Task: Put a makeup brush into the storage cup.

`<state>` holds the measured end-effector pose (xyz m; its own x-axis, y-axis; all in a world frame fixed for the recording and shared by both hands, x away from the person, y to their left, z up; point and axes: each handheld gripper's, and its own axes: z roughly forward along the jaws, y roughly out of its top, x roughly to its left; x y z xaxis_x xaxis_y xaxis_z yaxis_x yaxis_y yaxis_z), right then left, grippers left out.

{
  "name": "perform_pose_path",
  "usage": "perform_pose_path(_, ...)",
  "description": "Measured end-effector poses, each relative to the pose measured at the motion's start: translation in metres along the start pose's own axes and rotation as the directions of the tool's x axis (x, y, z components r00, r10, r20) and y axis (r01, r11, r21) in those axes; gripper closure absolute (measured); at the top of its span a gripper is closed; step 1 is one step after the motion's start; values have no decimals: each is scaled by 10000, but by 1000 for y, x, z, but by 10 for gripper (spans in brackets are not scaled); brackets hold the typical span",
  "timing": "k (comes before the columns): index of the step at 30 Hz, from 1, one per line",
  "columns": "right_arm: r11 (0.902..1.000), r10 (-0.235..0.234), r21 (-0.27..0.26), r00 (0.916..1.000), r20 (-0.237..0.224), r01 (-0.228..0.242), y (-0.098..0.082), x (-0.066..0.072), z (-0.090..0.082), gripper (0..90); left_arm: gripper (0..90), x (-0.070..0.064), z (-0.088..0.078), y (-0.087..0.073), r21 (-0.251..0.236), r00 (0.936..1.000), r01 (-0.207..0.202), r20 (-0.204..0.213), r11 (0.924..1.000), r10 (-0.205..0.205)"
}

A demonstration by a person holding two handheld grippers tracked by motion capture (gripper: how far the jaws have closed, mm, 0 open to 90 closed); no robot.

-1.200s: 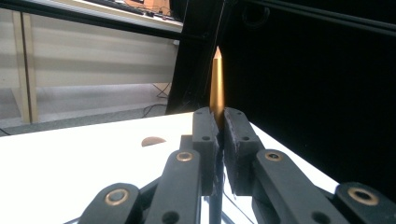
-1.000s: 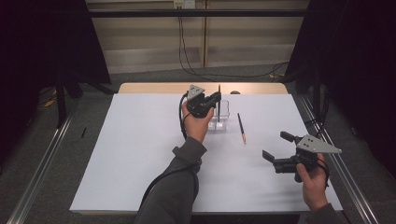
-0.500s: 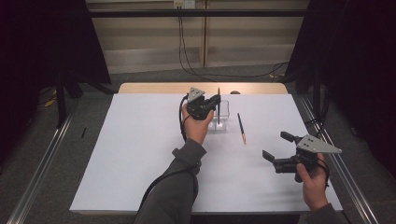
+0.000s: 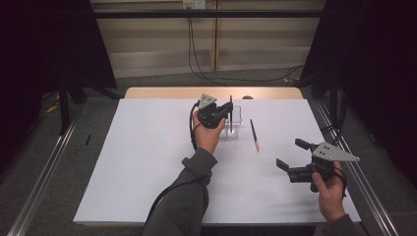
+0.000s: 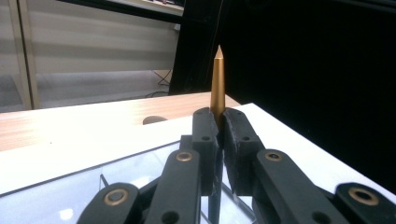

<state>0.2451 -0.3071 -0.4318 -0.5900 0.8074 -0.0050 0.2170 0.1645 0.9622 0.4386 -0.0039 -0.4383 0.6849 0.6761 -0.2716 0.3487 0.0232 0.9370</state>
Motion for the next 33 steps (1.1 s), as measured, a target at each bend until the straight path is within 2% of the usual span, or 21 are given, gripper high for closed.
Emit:
perform_pose_path(8, 10000, -23, -13, 10000, -11, 23, 0, 0, 0, 0, 836, 0, 1, -1, -19, 10000, 52, 64, 10000, -52)
perform_pose_path(9, 10000, 2, -65, 10000, -33, -2, 0, 0, 0, 0, 837, 1, 0, -1, 226, 9998, -205, 78, 9995, 203)
perform_pose_path(10, 10000, -15, -75, 10000, -8, 15, 0, 0, 0, 0, 837, 0, 0, -2, 156, 9999, -110, -53, 9998, 111)
perform_pose_path(17, 10000, 21, -37, 10000, 1, -21, 0, 0, 1, 0, 836, -1, 0, -3, 101, 10000, -17, -52, 9999, 17)
perform_pose_path(24, 10000, 30, -19, 10000, 42, -30, 0, 1, 1, 0, 835, 0, -1, -4, 191, 9998, -129, -119, 9997, 131)
perform_pose_path(25, 10000, 31, -24, 10000, 42, -30, 0, 1, 1, 0, 835, 1, -2, -4, 242, 9997, -227, -16, 9994, 228)
perform_pose_path(29, 10000, -9, -46, 10000, 43, 9, 0, 1, 1, 0, 835, 0, -2, -3, 396, 9993, -364, -80, 9986, 367)
perform_pose_path(30, 10000, 17, -36, 10000, 50, -16, 0, 1, 1, 0, 834, -1, -2, -3, 293, 9997, -220, -77, 9993, 222)
perform_pose_path(31, 10000, 22, -32, 10000, 50, -22, 0, 1, 1, 0, 834, 0, -2, -3, 281, 9997, -256, 73, 9993, 254)
perform_pose_path(33, 10000, 35, -29, 10000, 62, -35, 0, 1, 1, 0, 834, 0, -1, -3, 204, 9998, -184, 61, 9996, 183)
